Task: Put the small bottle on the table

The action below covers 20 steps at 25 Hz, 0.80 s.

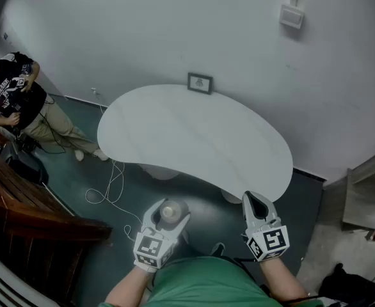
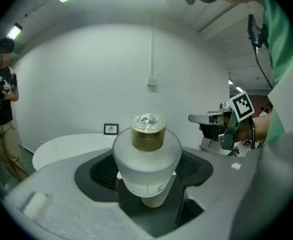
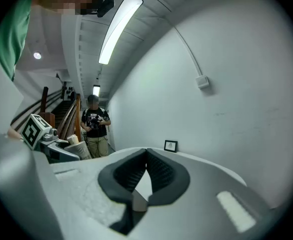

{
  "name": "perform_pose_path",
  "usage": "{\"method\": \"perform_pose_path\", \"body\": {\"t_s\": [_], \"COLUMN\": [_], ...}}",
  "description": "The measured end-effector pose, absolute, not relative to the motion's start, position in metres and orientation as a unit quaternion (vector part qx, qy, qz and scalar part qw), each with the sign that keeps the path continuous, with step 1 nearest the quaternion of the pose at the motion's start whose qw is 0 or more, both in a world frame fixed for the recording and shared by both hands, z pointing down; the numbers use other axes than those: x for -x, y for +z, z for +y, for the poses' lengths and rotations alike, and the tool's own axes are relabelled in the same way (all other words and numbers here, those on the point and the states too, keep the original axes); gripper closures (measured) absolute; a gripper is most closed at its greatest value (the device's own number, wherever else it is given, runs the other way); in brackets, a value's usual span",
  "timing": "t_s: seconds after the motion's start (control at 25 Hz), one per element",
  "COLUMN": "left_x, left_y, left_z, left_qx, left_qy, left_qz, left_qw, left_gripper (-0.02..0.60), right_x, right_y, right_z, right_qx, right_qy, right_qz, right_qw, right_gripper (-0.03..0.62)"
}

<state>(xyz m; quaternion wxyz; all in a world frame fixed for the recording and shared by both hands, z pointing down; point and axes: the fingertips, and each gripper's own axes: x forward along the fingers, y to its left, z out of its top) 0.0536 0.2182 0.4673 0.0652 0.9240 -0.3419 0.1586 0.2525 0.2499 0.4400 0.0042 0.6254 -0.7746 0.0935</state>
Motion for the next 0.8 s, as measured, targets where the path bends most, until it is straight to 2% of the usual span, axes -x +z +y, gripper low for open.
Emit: {"method": "perform_pose_path", "body": {"t_s": [0.4, 0.8], "left_x": [-0.040, 0.006], "left_y": [0.458, 0.463], "left_z": [0.233, 0.214], "left_qx": [-0.922, -0.891], "left_qy": [0.149, 0.144], "left_qz": [-0.351, -0.424], "left_qw": [0.063, 0.074], "left_gripper": [0.239, 0.238], "right_x": [-0.236, -0.226], "right_y": [0.437, 0.436], "right_z": [0.261, 0.247], "right_qx": [-0.614, -0.595], "right_qy": [0.098, 0.110], "right_qz": [-0.783, -0.796], "right_qw": [0.006, -0.006], "right_gripper": [0.591, 0.591]}}
